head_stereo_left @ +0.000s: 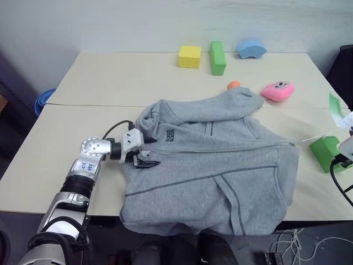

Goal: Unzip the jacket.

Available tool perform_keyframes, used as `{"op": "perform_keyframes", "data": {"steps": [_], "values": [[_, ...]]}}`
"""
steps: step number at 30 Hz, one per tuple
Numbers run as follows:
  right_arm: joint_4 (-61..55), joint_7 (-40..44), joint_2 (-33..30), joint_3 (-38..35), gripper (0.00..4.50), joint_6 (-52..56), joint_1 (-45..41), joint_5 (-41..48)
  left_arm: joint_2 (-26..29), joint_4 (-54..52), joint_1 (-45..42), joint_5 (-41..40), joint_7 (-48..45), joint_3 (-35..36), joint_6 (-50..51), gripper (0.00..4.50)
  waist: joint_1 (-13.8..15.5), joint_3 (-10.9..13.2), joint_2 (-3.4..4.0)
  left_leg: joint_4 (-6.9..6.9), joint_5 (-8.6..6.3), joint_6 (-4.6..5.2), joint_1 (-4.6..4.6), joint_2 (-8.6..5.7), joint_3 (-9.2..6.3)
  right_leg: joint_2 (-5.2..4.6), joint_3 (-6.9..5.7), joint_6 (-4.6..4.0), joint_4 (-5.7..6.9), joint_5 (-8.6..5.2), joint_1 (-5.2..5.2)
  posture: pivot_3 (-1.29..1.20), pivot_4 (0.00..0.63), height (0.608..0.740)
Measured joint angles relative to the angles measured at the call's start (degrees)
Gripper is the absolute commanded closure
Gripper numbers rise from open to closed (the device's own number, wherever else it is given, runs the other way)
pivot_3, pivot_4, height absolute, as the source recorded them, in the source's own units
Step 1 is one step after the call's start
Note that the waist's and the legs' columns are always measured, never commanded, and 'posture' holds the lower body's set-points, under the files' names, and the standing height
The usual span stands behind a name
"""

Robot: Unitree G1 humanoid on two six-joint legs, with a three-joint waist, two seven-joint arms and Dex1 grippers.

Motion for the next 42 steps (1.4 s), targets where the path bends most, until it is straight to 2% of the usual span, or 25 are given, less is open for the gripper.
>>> {"op": "perform_keyframes", "data": {"steps": [3, 10, 16, 19, 21, 24, 29, 32, 34, 36, 40, 42], "values": [[3.2, -0.4, -0.1, 2.3, 4.48, -2.3, -4.3, -0.2, 0.1, 0.1, 0.3, 0.0, 0.0, -0.1, -0.6, 0.00, -0.1, 0.0, 0.01, -0.15, -0.01, 0.00, 0.33, 0.01, 0.03, -0.05, 0.09, 0.00, -0.18, 0.00, 0.27, 0.00, 0.150, 0.740], [11.6, -3.5, -2.6, 5.8, 4.48, -5.2, -9.6, -2.5, 1.2, 1.0, 0.6, 0.0, 0.1, -0.8, -4.6, 0.00, -0.6, -0.1, 0.14, -0.26, -0.02, -0.04, 0.37, 0.07, -0.01, -0.11, 0.39, 0.00, -0.32, 0.00, 0.37, 0.00, 0.150, 0.740], [15.1, -9.6, -9.1, 5.6, 4.48, -8.6, -12.8, -3.7, 2.1, 2.7, 1.0, 0.0, 0.6, -1.1, -6.1, 0.00, -1.4, -0.4, 0.64, -0.43, 0.00, -0.07, 0.52, 0.08, 0.03, -0.15, 0.50, 0.00, -0.51, -0.01, 0.42, 0.00, 0.150, 0.740], [15.0, -7.5, -9.7, 5.5, 4.48, -8.6, -14.5, -2.2, 2.0, 4.1, 1.1, 0.0, 0.9, -1.1, -6.2, 0.00, -1.6, -0.6, 0.53, -0.75, 0.07, -0.20, 0.77, 0.14, 0.11, -0.11, 0.58, -0.01, -0.74, -0.02, 0.75, 0.00, 0.150, 0.740], [15.4, -1.2, -7.6, 5.9, 4.48, -6.4, -13.0, 1.6, 1.6, 4.1, 1.2, 0.0, 0.9, -0.9, -6.2, 0.00, -1.6, -0.7, 0.30, -0.82, 0.08, -0.23, 1.21, 0.18, 0.10, -0.10, 0.59, -0.02, -0.79, -0.03, 0.94, 0.00, 0.150, 0.740], [14.6, 6.6, -1.6, 6.1, 3.92, -4.5, -7.3, 8.2, 1.2, 2.5, 2.3, -2.0, -0.3, 0.7, -4.8, 0.00, -1.5, -0.8, 0.21, -0.90, -0.01, -0.22, 1.25, 0.21, 0.04, -0.10, 0.54, -0.03, -0.99, -0.03, 1.07, 0.00, 0.150, 0.740], [-0.7, 23.6, 3.2, -0.7, 2.36, -2.4, 6.1, 29.3, 2.9, -10.4, 9.3, -15.0, -7.0, 7.3, 11.5, 0.00, -1.7, -0.7, 0.34, -0.77, -0.10, -0.14, 0.21, 0.19, 0.06, -0.01, 0.49, 0.00, -0.61, -0.02, 0.07, 0.00, 0.150, 0.740], [-19.2, 33.8, 4.4, -6.2, 1.35, 7.3, 14.9, 45.9, 8.5, -20.4, 12.9, -21.3, -9.5, 10.7, 21.7, 0.00, -1.3, -0.3, -0.23, -0.68, -0.09, -0.18, 0.21, 0.34, -0.09, 0.07, 0.38, -0.01, -0.67, -0.02, 0.19, 0.00, 0.150, 0.740], [-30.9, 35.9, 5.6, -7.7, 0.82, 14.5, 20.7, 53.7, 13.5, -25.9, 15.9, -24.4, -11.0, 13.4, 26.6, 0.00, -1.2, -0.2, -0.52, -0.65, -0.07, -0.21, 0.31, 0.36, -0.28, 0.00, 0.29, -0.02, -0.74, -0.03, 0.39, 0.00, 0.150, 0.740], [-42.5, 37.3, 6.8, -7.0, 0.07, 20.0, 26.1, 58.1, 18.3, -27.9, 19.7, -24.6, -12.3, 16.8, 27.2, 0.00, -1.1, -0.2, -0.50, -0.65, -0.15, -0.24, 0.36, 0.36, -0.35, -0.08, 0.31, -0.06, -0.81, -0.05, 0.41, 0.00, 0.150, 0.740], [-52.4, 39.0, 10.2, -4.0, 0.03, 24.1, 29.7, 59.2, 21.1, -29.3, 30.0, -23.7, -13.4, 22.1, 22.2, 0.00, -0.9, -0.2, -0.46, -0.66, -0.38, -0.24, 0.34, 0.33, -0.38, -0.16, 0.33, -0.09, -1.06, -0.06, 0.38, 0.00, 0.150, 0.740], [-53.1, 41.9, 11.3, -1.1, 0.03, 22.1, 29.9, 55.6, 20.9, -30.2, 36.3, -22.1, -13.1, 24.0, 17.8, 0.00, -0.7, -0.1, -0.52, -0.66, -0.47, -0.25, 0.30, 0.32, -0.37, -0.15, 0.32, -0.12, -1.10, -0.08, 0.33, 0.00, 0.150, 0.740]]}}
